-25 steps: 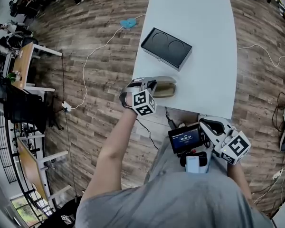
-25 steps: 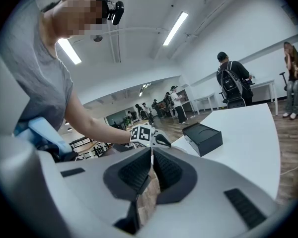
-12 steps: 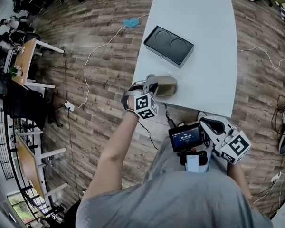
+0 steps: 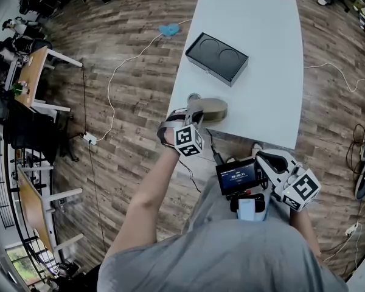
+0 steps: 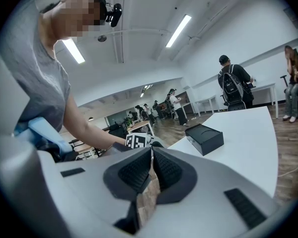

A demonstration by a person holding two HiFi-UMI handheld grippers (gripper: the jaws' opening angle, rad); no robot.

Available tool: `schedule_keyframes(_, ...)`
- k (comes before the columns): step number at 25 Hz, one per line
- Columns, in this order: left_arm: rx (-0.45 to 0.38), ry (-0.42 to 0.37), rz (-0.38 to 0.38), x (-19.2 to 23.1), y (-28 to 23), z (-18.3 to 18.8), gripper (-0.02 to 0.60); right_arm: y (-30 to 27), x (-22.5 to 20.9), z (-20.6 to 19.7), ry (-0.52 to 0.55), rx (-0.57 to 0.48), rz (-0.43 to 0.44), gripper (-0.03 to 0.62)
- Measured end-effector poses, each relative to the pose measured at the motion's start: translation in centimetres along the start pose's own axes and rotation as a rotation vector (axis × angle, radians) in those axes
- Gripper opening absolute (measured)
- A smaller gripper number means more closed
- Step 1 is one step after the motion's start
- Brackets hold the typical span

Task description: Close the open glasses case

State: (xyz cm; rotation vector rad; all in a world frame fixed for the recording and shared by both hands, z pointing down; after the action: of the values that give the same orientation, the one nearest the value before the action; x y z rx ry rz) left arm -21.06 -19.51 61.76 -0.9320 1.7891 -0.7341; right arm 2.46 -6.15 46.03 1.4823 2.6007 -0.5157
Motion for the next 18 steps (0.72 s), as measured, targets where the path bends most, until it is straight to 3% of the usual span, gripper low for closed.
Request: schedule_keyframes(18,0.042,0.002,-0.019,-2.5,-0.5,-0.6,0.040,1.0,1.1,-0.6,-0.010,-0.004,-0.019,0.032)
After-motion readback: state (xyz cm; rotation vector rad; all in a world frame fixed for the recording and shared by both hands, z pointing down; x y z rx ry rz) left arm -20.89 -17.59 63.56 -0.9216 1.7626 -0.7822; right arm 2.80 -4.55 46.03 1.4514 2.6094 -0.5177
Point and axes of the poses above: the fingertips, and each gripper's own axes: y backward along the fingers, x to its left, z out of its top, the point moved 5 cm from there along y, backward along the fingers, and after that the axes turned 5 degrees about y, right-handed, at the moved point
